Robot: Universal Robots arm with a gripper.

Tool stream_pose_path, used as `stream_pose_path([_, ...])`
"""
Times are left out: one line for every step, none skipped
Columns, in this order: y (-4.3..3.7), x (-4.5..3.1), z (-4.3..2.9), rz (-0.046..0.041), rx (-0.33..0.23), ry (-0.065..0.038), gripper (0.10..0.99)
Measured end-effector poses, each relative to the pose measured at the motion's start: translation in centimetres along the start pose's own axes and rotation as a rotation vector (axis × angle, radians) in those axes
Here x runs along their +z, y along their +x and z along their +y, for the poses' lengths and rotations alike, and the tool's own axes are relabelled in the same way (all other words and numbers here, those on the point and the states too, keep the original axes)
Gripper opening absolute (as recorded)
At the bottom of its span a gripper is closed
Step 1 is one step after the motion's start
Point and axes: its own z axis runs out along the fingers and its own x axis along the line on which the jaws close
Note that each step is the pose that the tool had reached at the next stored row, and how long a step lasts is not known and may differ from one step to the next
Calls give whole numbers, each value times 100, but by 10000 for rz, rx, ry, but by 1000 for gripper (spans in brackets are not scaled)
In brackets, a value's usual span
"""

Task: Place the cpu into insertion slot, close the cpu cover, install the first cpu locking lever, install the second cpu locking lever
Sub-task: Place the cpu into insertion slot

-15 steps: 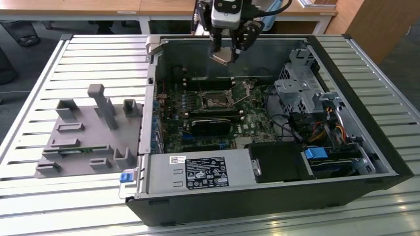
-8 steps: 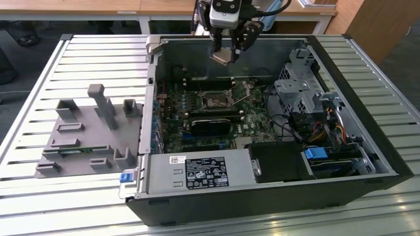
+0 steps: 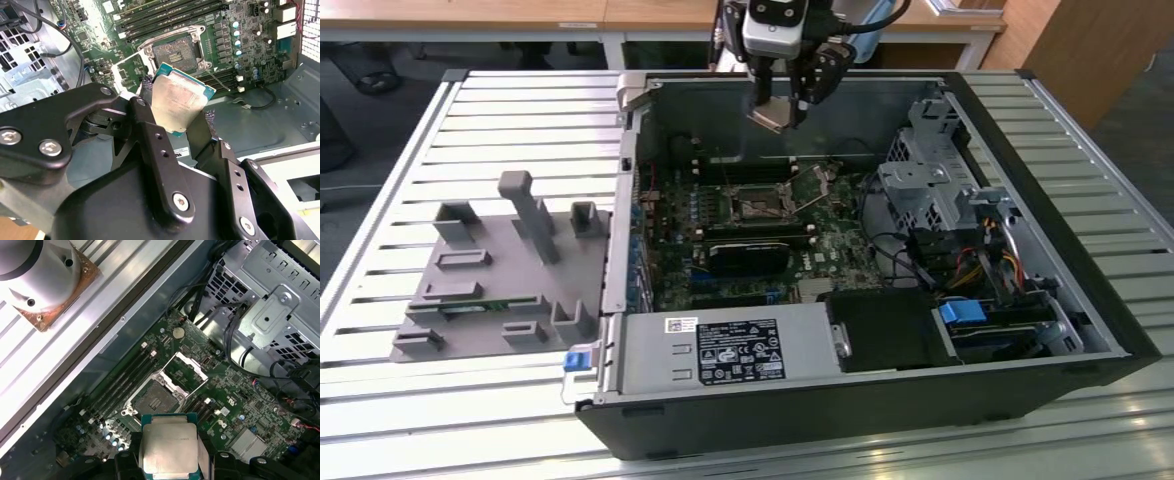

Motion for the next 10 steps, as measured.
stream_pose_path([0, 0, 0, -4, 46, 0, 525])
stream_pose_path([0, 0, 0, -8, 89, -1, 525])
stream_pose_path([0, 0, 0, -11, 132, -2, 525])
stream_pose_path([0, 0, 0, -14, 172, -3, 525])
stream_pose_path([0, 1, 0, -17, 213, -3, 525])
stream_pose_path([0, 1, 0, -20, 254, -3, 525])
stream_pose_path([0, 1, 0, -24, 295, -5, 525])
stream_pose_path([0, 1, 0, -27, 336, -5, 525])
stream_pose_path([0, 1, 0, -30, 377, -6, 525])
stream_pose_path([0, 1, 0, -33, 413, -6, 525])
